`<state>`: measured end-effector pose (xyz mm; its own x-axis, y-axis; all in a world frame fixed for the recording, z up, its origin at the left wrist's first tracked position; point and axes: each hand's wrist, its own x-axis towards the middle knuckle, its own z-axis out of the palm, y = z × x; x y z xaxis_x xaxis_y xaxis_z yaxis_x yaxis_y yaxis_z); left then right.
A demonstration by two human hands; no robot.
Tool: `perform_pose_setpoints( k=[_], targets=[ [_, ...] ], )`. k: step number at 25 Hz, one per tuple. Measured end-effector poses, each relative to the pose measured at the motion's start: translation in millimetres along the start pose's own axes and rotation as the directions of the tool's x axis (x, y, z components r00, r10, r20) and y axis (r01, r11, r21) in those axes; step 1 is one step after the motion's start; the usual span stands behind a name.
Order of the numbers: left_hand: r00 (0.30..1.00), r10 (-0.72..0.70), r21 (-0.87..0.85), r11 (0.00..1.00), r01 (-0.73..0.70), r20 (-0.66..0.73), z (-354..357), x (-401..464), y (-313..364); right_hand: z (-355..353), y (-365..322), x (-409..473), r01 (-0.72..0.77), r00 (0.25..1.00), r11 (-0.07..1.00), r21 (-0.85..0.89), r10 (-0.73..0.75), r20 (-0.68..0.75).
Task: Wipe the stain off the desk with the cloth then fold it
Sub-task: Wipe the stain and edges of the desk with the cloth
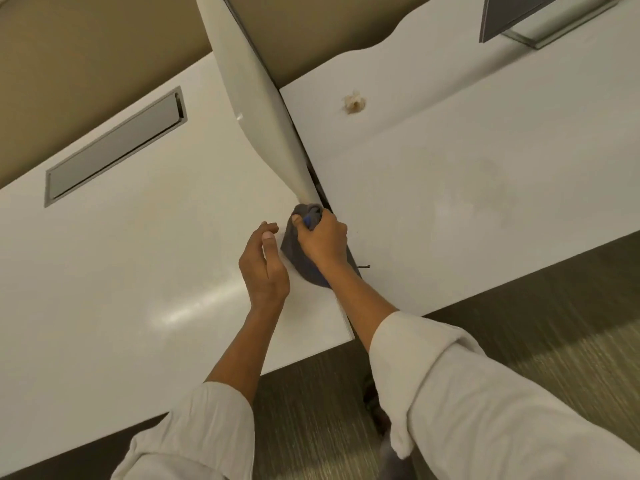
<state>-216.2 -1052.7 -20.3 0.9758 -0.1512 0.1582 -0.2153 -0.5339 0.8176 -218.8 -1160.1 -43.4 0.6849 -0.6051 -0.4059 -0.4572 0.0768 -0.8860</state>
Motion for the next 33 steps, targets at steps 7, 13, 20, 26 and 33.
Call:
perform_pose_setpoints(
  k=[7,13,20,26,33],
  targets=[
    [0.997,-0.068,-0.008,0.998,0.068,-0.047,3.7,-11.3,-0.8,-29.3,47.9,-75.8,0.072,0.997,0.996,-0.060,-0.072,0.010],
    [0.996,-0.073,-0.050,0.996,0.071,-0.042,1.3,-16.7,-3.5,-46.5,77.7,-126.3,0.034,0.999,0.999,-0.028,-0.034,-0.014],
    [0.998,-0.045,-0.036,0.998,0.044,-0.035,-7.8,-12.2,-4.4,-13.6,9.5,-35.8,0.100,0.994,0.989,-0.105,-0.103,-0.025],
    [1.000,0.002,-0.064,0.998,-0.003,-0.007,-13.4,-21.2,-0.6,-6.8,8.3,-15.2,0.080,0.996,0.993,-0.091,-0.082,-0.018],
    [0.995,0.082,-0.046,0.996,-0.080,0.057,-26.8,-29.9,1.2,-30.4,61.4,-81.4,0.146,0.989,0.982,-0.122,-0.148,-0.011]
  ],
)
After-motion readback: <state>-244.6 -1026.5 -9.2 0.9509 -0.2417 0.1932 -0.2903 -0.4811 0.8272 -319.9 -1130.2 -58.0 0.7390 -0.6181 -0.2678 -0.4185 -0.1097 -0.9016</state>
